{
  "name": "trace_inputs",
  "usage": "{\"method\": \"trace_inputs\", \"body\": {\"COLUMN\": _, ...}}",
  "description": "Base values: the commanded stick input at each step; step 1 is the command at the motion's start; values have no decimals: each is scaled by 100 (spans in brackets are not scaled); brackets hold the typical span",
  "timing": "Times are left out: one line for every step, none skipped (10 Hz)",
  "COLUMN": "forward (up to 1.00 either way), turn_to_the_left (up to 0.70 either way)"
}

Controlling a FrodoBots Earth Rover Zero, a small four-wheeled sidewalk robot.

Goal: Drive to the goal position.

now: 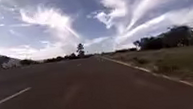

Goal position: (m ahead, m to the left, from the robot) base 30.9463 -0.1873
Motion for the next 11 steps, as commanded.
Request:
{"method": "trace_inputs", "body": {"forward": 85, "turn_to_the_left": 0}}
{"method": "trace_inputs", "body": {"forward": 100, "turn_to_the_left": 0}}
{"method": "trace_inputs", "body": {"forward": 100, "turn_to_the_left": 0}}
{"method": "trace_inputs", "body": {"forward": 100, "turn_to_the_left": 0}}
{"method": "trace_inputs", "body": {"forward": 100, "turn_to_the_left": 0}}
{"method": "trace_inputs", "body": {"forward": 100, "turn_to_the_left": 0}}
{"method": "trace_inputs", "body": {"forward": 100, "turn_to_the_left": 0}}
{"method": "trace_inputs", "body": {"forward": 100, "turn_to_the_left": 0}}
{"method": "trace_inputs", "body": {"forward": 100, "turn_to_the_left": 0}}
{"method": "trace_inputs", "body": {"forward": 100, "turn_to_the_left": 0}}
{"method": "trace_inputs", "body": {"forward": 100, "turn_to_the_left": 0}}
